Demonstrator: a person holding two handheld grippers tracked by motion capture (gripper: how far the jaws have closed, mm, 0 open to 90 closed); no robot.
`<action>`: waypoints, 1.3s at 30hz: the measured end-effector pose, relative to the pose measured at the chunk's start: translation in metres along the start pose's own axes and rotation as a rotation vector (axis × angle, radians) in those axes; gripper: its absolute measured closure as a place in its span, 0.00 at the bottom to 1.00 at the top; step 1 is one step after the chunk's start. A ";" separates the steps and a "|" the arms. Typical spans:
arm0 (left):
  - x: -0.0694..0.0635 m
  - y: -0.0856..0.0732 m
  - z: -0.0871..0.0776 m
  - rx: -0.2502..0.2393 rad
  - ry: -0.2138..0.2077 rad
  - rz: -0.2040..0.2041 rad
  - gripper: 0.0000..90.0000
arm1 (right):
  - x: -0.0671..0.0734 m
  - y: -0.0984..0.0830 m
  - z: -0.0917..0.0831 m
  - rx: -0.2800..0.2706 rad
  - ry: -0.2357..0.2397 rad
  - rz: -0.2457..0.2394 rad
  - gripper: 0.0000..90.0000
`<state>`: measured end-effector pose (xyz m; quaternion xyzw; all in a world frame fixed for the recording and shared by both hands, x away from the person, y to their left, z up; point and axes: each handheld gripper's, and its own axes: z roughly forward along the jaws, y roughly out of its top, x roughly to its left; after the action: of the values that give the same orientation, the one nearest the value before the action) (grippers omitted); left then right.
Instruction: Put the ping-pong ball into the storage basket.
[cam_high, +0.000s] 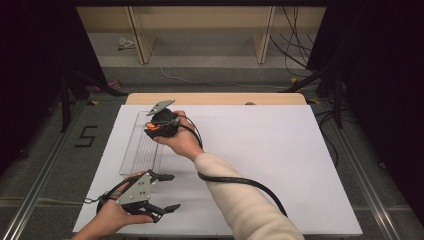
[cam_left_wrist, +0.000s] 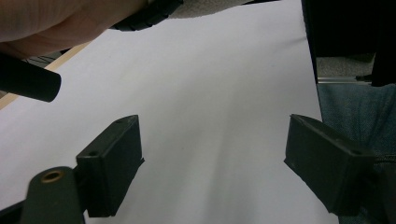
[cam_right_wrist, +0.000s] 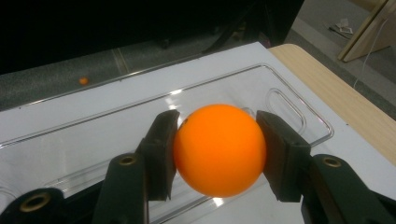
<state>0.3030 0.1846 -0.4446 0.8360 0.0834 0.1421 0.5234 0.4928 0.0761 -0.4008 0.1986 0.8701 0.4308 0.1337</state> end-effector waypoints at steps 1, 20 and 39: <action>0.000 0.000 0.000 0.000 0.000 0.000 0.20 | 0.000 0.000 0.001 0.001 0.001 0.000 0.57; 0.000 0.000 0.000 0.000 -0.001 -0.001 0.20 | 0.003 0.000 0.012 0.014 0.011 -0.002 0.57; 0.000 0.000 0.000 -0.001 -0.001 0.002 0.21 | 0.002 0.000 0.020 0.030 0.016 0.000 0.57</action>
<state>0.3025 0.1845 -0.4444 0.8358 0.0821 0.1423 0.5238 0.4988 0.0910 -0.4126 0.1974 0.8774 0.4195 0.1238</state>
